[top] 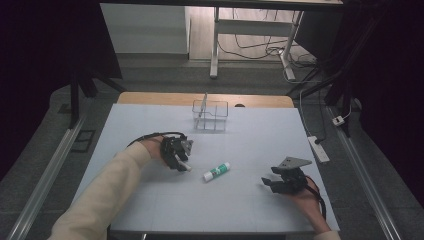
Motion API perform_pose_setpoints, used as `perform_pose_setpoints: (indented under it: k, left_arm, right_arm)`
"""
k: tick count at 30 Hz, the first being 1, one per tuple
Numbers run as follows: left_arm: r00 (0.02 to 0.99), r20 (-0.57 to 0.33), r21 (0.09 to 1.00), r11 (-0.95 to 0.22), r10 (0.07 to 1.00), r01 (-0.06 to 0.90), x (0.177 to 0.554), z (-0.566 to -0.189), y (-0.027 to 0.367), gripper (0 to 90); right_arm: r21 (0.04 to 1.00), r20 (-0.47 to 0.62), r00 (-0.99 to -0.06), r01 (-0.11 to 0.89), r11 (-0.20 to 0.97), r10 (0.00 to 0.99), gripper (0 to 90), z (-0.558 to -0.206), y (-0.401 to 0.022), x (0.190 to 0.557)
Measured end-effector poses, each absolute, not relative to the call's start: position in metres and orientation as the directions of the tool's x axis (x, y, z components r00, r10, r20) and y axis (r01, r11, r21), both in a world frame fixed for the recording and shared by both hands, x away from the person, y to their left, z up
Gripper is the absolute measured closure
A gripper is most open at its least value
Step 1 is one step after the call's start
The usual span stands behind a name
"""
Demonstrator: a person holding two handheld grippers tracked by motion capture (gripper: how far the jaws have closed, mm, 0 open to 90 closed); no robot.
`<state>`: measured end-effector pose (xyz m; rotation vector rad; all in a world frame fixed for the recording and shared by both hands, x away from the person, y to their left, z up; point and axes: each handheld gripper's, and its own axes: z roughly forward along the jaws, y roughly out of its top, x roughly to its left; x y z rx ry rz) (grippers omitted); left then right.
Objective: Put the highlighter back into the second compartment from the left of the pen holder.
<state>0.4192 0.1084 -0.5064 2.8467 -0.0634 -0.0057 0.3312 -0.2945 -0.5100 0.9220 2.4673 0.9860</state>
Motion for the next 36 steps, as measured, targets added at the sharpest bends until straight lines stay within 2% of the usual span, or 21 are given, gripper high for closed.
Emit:
perform_pose_setpoints:
  k: [10, 21, 36]
  left_arm:
    - [0.995, 0.003, 0.344, -0.934, -0.098, -0.093, 0.422, -0.509, 0.118, 77.8]
    - [0.999, 0.008, 0.304, -0.952, -0.038, -0.039, 0.418, -0.505, 0.114, 78.4]
    - [0.988, 0.02, 0.447, -0.885, 0.154, 0.129, 0.415, -0.476, 0.133, 78.4]
  right_arm:
    - [0.703, -0.061, -0.737, 0.447, 0.552, 0.674, 39.8, -0.51, -0.295, 0.331]
    - [0.707, -0.06, -0.733, 0.448, 0.547, 0.678, 39.8, -0.509, -0.295, 0.331]
    - [0.704, -0.066, -0.735, 0.445, 0.553, 0.675, 39.8, -0.509, -0.295, 0.331]
